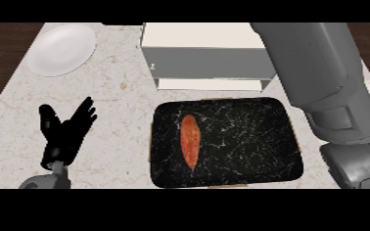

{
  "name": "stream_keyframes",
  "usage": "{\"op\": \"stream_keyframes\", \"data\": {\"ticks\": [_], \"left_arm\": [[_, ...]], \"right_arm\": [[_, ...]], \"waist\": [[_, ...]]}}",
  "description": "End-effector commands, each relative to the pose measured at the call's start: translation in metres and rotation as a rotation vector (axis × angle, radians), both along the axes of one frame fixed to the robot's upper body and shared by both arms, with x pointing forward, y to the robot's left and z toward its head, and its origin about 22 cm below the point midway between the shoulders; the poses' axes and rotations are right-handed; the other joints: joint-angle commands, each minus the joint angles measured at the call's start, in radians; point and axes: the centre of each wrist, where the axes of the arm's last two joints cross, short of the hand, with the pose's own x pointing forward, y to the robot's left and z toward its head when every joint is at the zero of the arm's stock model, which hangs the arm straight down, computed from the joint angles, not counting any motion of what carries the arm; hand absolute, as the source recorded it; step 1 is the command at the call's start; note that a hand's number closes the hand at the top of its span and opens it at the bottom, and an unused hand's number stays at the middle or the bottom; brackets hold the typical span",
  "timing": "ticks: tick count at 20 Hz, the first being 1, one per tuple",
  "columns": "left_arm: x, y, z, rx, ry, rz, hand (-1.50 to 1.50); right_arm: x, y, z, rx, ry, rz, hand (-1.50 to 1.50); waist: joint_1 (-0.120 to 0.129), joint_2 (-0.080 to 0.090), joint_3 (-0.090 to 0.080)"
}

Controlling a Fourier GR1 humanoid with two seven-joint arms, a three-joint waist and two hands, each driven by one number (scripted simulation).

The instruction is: Pick the lemon from the tray and place it in the tiered shelf

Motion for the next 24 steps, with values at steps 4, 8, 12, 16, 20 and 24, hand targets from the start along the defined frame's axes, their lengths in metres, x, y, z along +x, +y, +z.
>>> {"op": "stream_keyframes", "data": {"ticks": [4,8,12,16,20,24], "left_arm": [[-0.004,0.004,-0.003,0.001,0.009,-0.003,0.00],[-0.004,-0.008,-0.015,0.000,0.011,-0.004,0.00],[0.002,-0.011,0.003,-0.002,0.009,-0.017,0.00],[-0.009,0.014,-0.004,0.001,0.010,-0.004,0.00],[-0.008,-0.012,-0.010,0.013,0.026,0.007,0.00],[-0.009,0.014,-0.012,0.014,-0.002,0.007,0.00]], "right_arm": [[-0.002,-0.010,-0.002,0.187,-0.025,-0.053,1.50],[0.002,-0.009,0.006,0.303,-0.052,-0.076,-1.50],[-0.002,-0.019,0.019,0.485,-0.086,-0.056,-1.50],[-0.005,-0.024,0.009,0.633,-0.118,-0.058,-1.50],[-0.008,-0.051,0.026,0.750,-0.168,-0.076,-1.50],[-0.012,-0.067,0.036,0.736,-0.283,-0.216,-1.50]], "waist": [[-0.011,-0.004,0.000],[-0.003,0.001,0.000],[-0.002,0.000,0.001],[-0.004,-0.002,0.000],[-0.010,-0.004,0.001],[-0.011,-0.003,0.000]]}}
